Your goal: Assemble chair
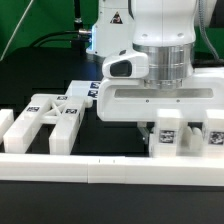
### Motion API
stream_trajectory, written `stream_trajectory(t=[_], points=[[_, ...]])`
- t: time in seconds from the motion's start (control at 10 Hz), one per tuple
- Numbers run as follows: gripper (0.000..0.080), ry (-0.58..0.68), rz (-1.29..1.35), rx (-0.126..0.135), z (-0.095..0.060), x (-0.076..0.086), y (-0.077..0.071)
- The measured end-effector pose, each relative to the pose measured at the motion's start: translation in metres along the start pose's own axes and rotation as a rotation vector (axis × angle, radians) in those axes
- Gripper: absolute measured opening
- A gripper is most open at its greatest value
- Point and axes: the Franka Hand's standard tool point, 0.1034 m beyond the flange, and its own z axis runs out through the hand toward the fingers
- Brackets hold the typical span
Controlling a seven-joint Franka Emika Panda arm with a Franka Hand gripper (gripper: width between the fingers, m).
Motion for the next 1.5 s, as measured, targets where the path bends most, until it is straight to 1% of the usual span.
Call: stream_trajectory(t=[0.4,0.5,0.6,0.8,0.9,1.0,1.1,1.2,1.3,1.4,1.5], points=[[0.0252,-0.004,-0.001,0.000,-0.001,-0.001,0.000],[0.0252,-0.023,0.003,0.006,-0.009,-0.002,0.002],[0.0252,-0.038,0.003,0.015,-0.023,-0.001,0.005],[0.0252,-0.069,0.005,0.037,-0.058,0.003,0.016],[0.0252,-0.105,0.001,0.040,-0.073,0.006,0.021],[0.0252,-0.093,-0.004,0.036,-0.077,0.016,0.022],[0.0252,-0.130,-0.003,0.037,-0.072,0.009,0.021],[0.0252,-0.239,-0.002,0.043,-0.071,-0.001,0.022],[0.0252,-0.326,0.016,0.050,-0.069,-0.004,0.023],[0.0252,-0.419,0.045,0.053,-0.066,-0.010,0.026],[0.0252,-0.489,0.060,0.056,-0.068,-0.014,0.028]])
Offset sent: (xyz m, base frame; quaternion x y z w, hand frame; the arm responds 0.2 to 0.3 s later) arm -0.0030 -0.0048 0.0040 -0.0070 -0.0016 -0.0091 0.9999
